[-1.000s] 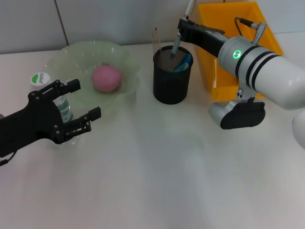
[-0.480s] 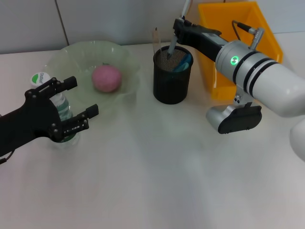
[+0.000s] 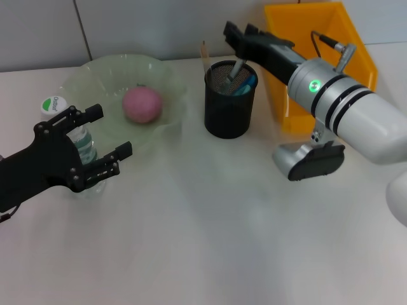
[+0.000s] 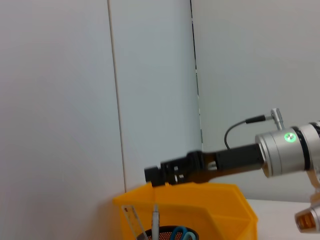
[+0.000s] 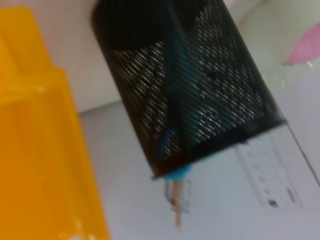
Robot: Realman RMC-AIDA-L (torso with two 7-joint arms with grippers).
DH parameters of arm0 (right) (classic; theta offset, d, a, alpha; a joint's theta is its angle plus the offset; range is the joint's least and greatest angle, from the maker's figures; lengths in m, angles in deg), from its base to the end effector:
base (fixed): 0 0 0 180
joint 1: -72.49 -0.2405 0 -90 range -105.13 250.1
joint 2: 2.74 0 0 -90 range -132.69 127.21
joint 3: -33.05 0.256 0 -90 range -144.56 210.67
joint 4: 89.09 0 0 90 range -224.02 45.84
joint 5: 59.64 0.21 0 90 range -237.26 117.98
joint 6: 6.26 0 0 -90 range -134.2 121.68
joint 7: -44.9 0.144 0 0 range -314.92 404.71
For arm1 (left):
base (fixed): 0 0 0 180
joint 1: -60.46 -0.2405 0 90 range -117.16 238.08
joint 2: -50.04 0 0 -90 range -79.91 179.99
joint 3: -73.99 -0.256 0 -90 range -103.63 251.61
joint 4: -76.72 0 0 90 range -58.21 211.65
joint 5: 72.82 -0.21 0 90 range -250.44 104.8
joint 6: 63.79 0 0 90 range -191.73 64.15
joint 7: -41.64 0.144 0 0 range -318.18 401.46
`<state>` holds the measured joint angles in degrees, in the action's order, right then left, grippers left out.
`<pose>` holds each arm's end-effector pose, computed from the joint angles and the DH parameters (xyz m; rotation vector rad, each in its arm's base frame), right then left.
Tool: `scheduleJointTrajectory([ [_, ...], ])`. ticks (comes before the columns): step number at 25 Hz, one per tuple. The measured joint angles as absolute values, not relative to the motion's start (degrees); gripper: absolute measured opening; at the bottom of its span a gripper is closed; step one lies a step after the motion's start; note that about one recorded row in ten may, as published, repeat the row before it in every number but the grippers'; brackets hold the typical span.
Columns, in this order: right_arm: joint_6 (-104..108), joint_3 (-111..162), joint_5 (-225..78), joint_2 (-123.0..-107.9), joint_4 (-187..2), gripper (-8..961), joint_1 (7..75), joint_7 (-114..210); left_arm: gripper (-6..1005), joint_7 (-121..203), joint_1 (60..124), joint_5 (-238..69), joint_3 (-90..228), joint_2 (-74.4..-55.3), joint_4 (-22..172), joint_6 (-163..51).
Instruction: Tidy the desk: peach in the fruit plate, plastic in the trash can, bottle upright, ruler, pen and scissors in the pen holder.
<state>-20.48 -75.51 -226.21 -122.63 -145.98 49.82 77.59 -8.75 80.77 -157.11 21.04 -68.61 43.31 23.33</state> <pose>0.1776 0.3972 -0.0471 -1.0232 -1.8698 -1.0780 -0.2714 0.3043 0.0039 -2.4350 -0.1743 -0.9147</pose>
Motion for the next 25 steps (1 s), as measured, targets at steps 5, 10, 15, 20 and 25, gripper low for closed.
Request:
scheduleJointTrajectory([
  [5,-28.31,-75.66,-225.51,-122.45,-148.07,440,50.49,88.32,829,-8.72,80.77,-157.07,20.99,-68.61,43.33,23.47],
  [10,-39.29,-76.68,-222.46,-122.41,-155.14,440,54.57,105.75,829,-8.7,81.44,-153.66,20.86,-68.64,46.08,24.08],
  [15,-45.46,-79.43,-203.99,-122.54,-166.06,468,57.29,117.32,829,-7.44,80.11,-150.17,20.65,-68.61,46.18,25.69],
  [20,-42.06,-81.05,-181.59,-122.18,-175.46,529,58.8,131.23,829,-8.41,78.31,-148.83,20.57,-68.2,45.76,30.75],
  [25,-18.97,-77.31,-175.73,-122.06,-179.11,692,63.53,155.26,829,-12.8,78.35,-150.43,20.39,-68.09,44.74,34.3],
])
